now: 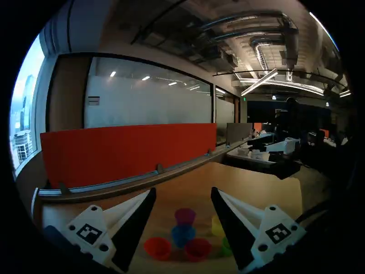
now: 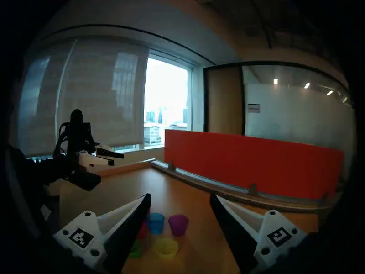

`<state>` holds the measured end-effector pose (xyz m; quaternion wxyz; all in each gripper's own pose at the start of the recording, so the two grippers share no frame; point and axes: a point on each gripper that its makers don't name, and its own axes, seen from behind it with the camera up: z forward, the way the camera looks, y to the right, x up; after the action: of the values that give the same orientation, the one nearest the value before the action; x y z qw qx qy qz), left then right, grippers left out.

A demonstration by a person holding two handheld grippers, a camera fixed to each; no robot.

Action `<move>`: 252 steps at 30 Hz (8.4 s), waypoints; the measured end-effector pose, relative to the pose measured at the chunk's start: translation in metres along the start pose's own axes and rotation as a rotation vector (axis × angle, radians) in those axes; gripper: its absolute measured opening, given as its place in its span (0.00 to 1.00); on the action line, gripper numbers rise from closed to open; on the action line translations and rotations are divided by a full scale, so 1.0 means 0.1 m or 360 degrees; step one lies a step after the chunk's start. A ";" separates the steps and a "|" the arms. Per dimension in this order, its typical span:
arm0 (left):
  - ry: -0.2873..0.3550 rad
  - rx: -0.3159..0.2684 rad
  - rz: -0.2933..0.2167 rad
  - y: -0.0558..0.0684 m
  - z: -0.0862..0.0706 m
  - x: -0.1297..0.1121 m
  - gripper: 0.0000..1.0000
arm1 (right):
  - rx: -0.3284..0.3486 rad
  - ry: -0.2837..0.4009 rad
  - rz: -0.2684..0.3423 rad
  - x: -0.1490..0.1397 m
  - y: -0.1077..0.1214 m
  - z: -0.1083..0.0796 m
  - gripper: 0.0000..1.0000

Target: Pour water

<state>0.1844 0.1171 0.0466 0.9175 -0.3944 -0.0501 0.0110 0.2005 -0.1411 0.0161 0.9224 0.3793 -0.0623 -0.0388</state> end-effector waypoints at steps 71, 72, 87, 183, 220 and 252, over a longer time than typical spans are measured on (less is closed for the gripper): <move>-0.0573 -0.0589 0.0347 0.13 0.83 -1.07 0.89 | 0.0564 -0.0491 -0.0136 -1.05 -1.00 0.50 0.99; -0.0576 -0.0594 0.0349 0.12 0.85 -1.07 0.89 | 0.0566 -0.0496 -0.0137 -1.06 -1.01 0.50 0.99; -0.0695 -0.0686 0.0414 0.06 1.00 -1.34 0.89 | 0.0658 -0.0591 -0.0192 -1.41 -1.27 0.59 0.99; -0.1040 -0.0641 0.0466 0.06 1.35 -2.20 0.89 | 0.0724 -0.0683 -0.0159 -1.89 -1.28 0.58 0.99; -0.1086 -0.0559 0.0498 -0.20 1.13 -2.27 0.89 | 0.0738 -0.0679 -0.0164 -1.88 -1.31 0.59 1.00; -0.1085 -0.0612 0.0467 0.01 1.26 -2.38 0.89 | 0.0732 -0.0683 -0.0153 -1.93 -1.28 0.56 0.99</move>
<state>-0.0650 0.1943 0.1118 0.7468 -0.5353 -0.2953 0.2618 -0.0014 -0.2483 -0.0510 0.7754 0.5634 -0.2447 -0.1464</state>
